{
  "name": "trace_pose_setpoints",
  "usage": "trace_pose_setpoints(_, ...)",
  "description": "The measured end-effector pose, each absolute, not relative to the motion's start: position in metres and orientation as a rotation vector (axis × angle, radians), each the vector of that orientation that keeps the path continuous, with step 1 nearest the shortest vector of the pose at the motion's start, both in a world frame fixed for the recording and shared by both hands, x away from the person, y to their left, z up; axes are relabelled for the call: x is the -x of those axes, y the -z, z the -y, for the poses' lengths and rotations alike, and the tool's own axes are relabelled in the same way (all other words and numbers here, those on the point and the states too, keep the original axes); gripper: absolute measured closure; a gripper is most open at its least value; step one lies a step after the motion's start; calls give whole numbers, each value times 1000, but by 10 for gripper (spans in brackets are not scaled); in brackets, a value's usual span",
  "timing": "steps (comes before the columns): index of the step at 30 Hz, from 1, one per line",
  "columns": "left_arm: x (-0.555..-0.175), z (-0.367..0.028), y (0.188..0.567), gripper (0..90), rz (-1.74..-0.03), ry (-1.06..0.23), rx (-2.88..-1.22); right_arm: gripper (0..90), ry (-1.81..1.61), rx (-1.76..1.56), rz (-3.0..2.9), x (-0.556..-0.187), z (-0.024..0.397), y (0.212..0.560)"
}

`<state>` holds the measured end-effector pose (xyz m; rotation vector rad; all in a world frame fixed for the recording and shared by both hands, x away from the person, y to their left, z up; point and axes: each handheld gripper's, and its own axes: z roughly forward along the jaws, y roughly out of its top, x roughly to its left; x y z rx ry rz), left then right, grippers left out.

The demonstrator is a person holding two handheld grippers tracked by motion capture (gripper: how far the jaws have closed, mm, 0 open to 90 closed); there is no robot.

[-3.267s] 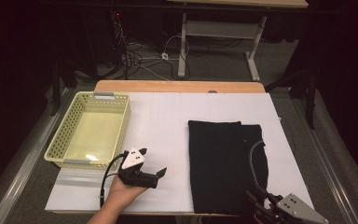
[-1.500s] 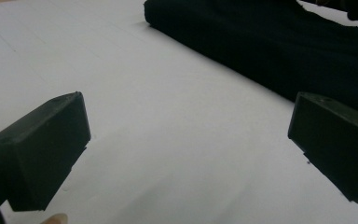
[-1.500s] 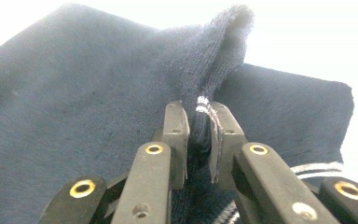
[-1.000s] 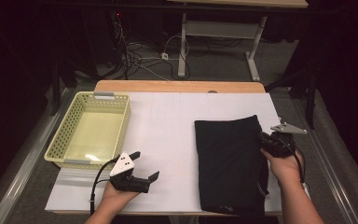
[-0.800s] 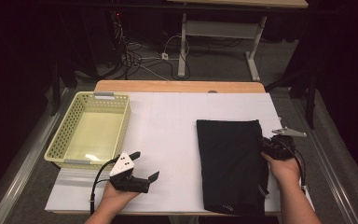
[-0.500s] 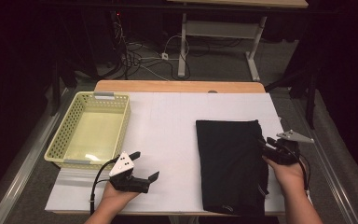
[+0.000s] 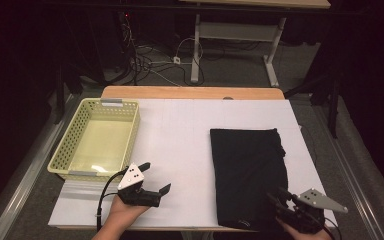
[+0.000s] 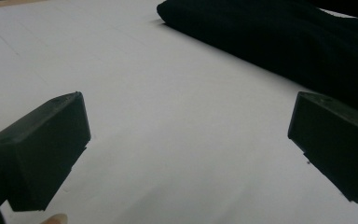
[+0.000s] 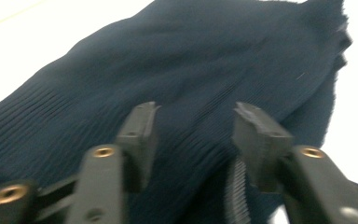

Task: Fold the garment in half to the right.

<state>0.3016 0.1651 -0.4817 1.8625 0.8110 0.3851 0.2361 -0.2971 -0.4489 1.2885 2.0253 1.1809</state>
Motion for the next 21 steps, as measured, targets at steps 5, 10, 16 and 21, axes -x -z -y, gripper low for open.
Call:
trace_pose_setpoints(5, -302, -165, 482, 0, -819, -390, -1862, 341, -1100, -1339, -2067, -225, 283, 473)
trace_pose_setpoints(10, -302, -165, 482, 0, -817, -390, -1863, 442, -1123, -1345, -2090, -227, 282, 479)
trace_pose_setpoints(16, -301, -165, 482, 0, -809, -393, -1865, 616, -1132, -1303, -2106, -233, 278, 476)
trace_pose_setpoints(21, -301, -165, 482, 0, -808, -392, -1864, 708, -1135, -1269, -2111, -232, 278, 476)
